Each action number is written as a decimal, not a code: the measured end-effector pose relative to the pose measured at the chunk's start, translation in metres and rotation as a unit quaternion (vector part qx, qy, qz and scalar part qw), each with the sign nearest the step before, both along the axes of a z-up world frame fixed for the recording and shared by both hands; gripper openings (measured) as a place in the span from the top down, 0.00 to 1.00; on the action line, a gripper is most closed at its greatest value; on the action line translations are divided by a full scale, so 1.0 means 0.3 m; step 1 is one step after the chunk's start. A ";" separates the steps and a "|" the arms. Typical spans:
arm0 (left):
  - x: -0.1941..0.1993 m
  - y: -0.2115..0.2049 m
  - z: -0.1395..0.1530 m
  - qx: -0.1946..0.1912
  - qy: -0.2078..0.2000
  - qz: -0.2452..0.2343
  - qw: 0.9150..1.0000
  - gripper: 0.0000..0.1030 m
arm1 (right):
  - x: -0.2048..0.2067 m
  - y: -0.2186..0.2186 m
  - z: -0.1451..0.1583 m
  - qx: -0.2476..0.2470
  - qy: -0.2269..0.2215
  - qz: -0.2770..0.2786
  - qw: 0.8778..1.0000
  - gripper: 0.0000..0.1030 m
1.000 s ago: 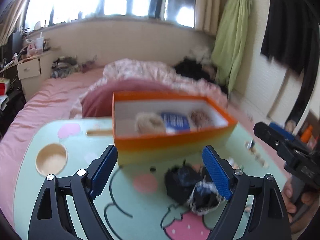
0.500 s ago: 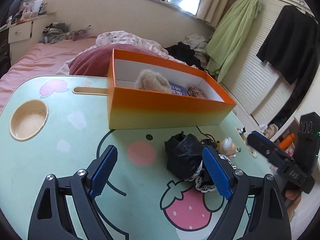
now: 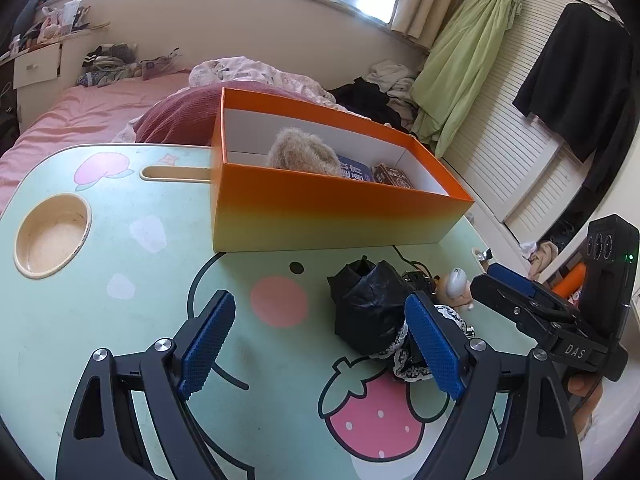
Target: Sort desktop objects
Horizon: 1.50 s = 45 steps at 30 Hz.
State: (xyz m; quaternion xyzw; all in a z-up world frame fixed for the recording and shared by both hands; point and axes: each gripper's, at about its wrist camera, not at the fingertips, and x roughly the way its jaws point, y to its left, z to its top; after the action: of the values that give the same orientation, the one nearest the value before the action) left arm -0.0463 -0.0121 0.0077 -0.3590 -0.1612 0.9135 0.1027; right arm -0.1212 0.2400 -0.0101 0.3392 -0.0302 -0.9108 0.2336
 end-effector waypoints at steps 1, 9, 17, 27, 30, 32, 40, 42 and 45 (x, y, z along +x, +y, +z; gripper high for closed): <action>0.001 0.001 0.000 0.001 0.000 0.000 1.000 0.16 | 0.000 0.001 -0.001 -0.001 -0.001 0.000 1.000 0.07; -0.003 -0.002 -0.001 0.001 0.002 -0.001 1.000 0.16 | 0.001 -0.001 -0.001 -0.001 0.000 0.000 1.000 0.07; -0.001 -0.002 -0.001 0.001 0.002 -0.001 1.000 0.16 | 0.001 -0.012 0.006 0.005 0.005 0.010 1.000 0.07; 0.005 -0.003 0.001 0.002 0.004 -0.001 1.000 0.16 | -0.029 -0.024 -0.021 0.022 -0.024 0.020 0.999 0.32; 0.006 -0.003 0.001 0.001 0.004 -0.002 1.000 0.16 | -0.054 -0.055 -0.051 0.048 -0.058 0.032 0.997 0.37; 0.007 -0.001 0.004 0.001 0.004 -0.002 1.000 0.16 | -0.053 -0.069 -0.055 0.064 -0.052 0.025 0.996 0.41; 0.014 0.006 0.008 -0.003 0.006 -0.001 1.000 0.16 | -0.049 -0.079 -0.064 0.092 -0.040 0.014 0.995 0.70; 0.017 0.005 0.008 -0.004 0.008 0.000 1.000 0.16 | -0.060 -0.047 -0.064 0.062 -0.048 0.015 0.997 0.70; 0.023 0.011 0.012 -0.010 0.013 0.000 1.000 0.16 | -0.057 -0.029 -0.061 0.036 -0.049 0.011 0.998 0.70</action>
State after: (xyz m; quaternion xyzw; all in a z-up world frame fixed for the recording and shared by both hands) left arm -0.0395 -0.0088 0.0114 -0.3479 -0.1509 0.9197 0.1018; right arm -0.1383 0.2313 -0.0284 0.3917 -0.0047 -0.8909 0.2297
